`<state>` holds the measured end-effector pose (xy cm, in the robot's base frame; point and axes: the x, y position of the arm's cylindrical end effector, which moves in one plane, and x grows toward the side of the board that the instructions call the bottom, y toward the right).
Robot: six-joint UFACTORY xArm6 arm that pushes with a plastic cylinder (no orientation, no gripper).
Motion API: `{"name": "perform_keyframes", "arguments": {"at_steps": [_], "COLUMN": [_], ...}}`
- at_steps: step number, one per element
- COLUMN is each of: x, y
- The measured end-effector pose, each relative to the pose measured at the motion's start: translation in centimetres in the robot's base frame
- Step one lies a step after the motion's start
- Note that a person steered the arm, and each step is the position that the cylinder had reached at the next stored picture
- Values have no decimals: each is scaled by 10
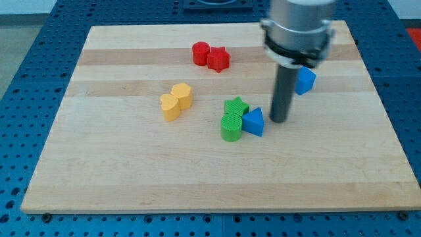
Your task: Slide the blue triangle to the top right side of the green star
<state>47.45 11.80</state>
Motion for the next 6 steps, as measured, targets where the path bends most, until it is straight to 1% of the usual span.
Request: {"name": "perform_keyframes", "arguments": {"at_steps": [1, 2, 3, 4, 5, 6], "x": [19, 85, 97, 96, 55, 36], "y": [0, -2, -49, -65, -65, -64]}}
